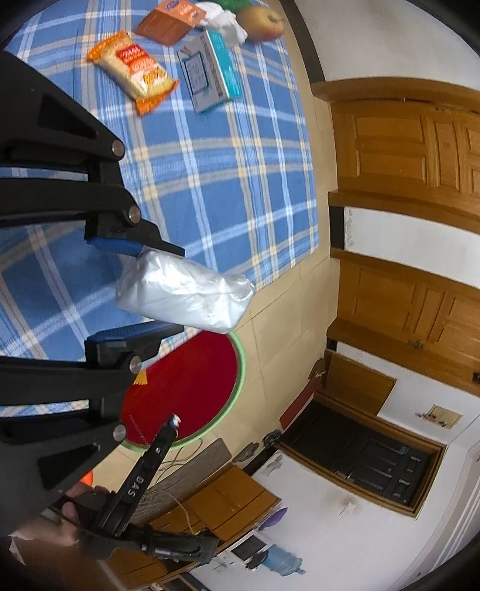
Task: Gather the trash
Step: 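Carry the green toy over the bucket and open the right tool while the left holds the bag, then move the left tool over the red bucket and open it to drop the clear bag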
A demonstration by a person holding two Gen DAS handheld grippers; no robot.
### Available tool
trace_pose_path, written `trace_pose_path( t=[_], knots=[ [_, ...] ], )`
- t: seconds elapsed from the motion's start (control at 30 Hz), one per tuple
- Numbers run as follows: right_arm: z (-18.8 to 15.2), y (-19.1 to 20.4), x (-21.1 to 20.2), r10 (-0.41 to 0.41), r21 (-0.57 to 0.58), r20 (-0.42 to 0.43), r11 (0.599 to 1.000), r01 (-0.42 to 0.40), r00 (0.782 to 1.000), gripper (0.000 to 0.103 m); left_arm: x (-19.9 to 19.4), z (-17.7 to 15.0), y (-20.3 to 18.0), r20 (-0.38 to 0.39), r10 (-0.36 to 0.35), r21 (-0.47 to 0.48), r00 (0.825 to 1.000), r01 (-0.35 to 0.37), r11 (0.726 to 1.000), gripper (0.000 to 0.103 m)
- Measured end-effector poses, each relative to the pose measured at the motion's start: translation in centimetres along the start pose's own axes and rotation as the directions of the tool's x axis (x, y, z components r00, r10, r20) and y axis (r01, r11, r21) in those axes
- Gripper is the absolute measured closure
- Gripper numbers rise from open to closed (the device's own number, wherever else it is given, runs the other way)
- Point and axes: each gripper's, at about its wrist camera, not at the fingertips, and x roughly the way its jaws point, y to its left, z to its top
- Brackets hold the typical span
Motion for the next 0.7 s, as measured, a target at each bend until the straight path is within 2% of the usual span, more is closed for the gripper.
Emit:
trace_pose_path(
  t=[0.17, 0.53, 0.7],
  knots=[
    [0.1, -1.2, 0.0, 0.008, 0.031, -0.003, 0.999, -0.008, 1.000, 0.074, 1.2, -0.3, -1.4, -0.036, -0.039, 0.022, 0.999, 0.040, 0.999, 0.071],
    [0.3, -2.2, -2.2, 0.035, 0.054, 0.043, 0.998, -0.037, 0.998, 0.073, 3.4, -0.7, -4.3, -0.081, -0.051, 0.079, 0.995, 0.057, 0.995, 0.071],
    [0.4, -2.2, -3.7, 0.023, 0.049, 0.073, 0.998, -0.027, 0.997, 0.073, 4.8, -1.3, -5.8, -0.110, -0.056, 0.108, 0.992, 0.068, 0.992, 0.071]
  ],
)
